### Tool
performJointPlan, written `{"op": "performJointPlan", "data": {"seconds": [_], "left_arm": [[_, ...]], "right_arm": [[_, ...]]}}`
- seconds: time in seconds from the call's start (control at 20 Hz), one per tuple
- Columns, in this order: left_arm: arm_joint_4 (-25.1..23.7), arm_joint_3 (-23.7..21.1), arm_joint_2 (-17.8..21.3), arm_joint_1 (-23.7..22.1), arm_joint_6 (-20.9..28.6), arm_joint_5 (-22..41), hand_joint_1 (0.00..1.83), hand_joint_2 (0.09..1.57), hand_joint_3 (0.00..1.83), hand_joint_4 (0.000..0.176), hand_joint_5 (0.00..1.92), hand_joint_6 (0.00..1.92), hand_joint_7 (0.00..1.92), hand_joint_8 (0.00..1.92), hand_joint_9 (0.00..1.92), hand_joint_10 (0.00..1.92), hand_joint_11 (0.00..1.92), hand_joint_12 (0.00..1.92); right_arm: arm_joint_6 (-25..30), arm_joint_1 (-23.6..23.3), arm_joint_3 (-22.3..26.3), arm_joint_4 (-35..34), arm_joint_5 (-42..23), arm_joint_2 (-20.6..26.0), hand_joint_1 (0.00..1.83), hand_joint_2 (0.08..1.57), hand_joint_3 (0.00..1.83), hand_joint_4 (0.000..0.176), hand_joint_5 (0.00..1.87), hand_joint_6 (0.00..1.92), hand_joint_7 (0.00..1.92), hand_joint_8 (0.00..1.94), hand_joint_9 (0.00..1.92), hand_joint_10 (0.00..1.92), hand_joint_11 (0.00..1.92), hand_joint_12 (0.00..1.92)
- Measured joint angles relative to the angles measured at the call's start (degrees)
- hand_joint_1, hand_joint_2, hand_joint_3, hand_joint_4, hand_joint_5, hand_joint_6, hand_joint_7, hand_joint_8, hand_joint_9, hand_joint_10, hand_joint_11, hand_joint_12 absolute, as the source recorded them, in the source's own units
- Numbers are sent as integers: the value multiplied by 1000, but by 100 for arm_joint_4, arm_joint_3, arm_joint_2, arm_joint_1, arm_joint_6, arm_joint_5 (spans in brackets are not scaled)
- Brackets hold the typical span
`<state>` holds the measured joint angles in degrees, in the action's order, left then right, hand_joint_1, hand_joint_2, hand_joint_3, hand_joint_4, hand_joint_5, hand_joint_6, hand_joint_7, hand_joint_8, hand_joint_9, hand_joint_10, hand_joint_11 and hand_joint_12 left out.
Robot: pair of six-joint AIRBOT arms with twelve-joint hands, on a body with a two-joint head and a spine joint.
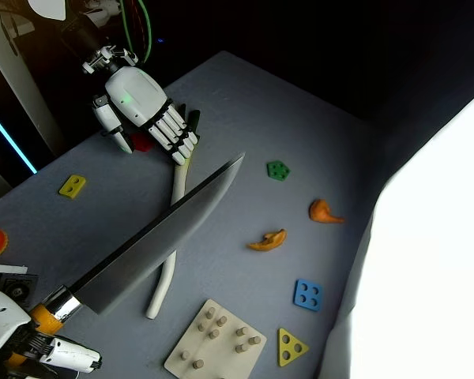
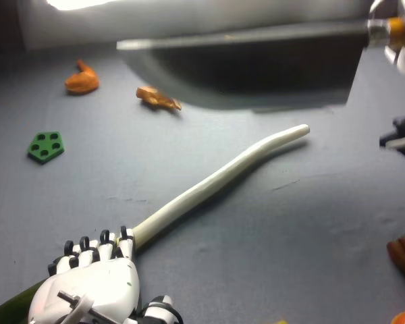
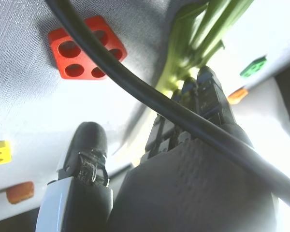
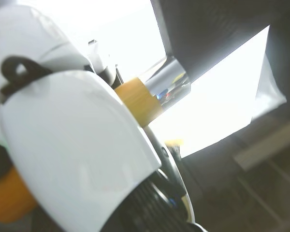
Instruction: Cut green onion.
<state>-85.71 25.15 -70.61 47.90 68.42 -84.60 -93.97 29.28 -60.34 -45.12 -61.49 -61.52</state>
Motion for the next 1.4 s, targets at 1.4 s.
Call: {"op": "performJointPlan", "data": {"seconds": [1.4], "left_arm": [[-358,240,1156,-1119,-1423,1567,298,1449,2,0,0,0,0,0,0,0,0,0]], "right_arm": [[3042,-219,-4050,2330,1921,-1556,1562,1126,5,175,1184,1921,1402,1941,1459,1921,1514,1921]]}}
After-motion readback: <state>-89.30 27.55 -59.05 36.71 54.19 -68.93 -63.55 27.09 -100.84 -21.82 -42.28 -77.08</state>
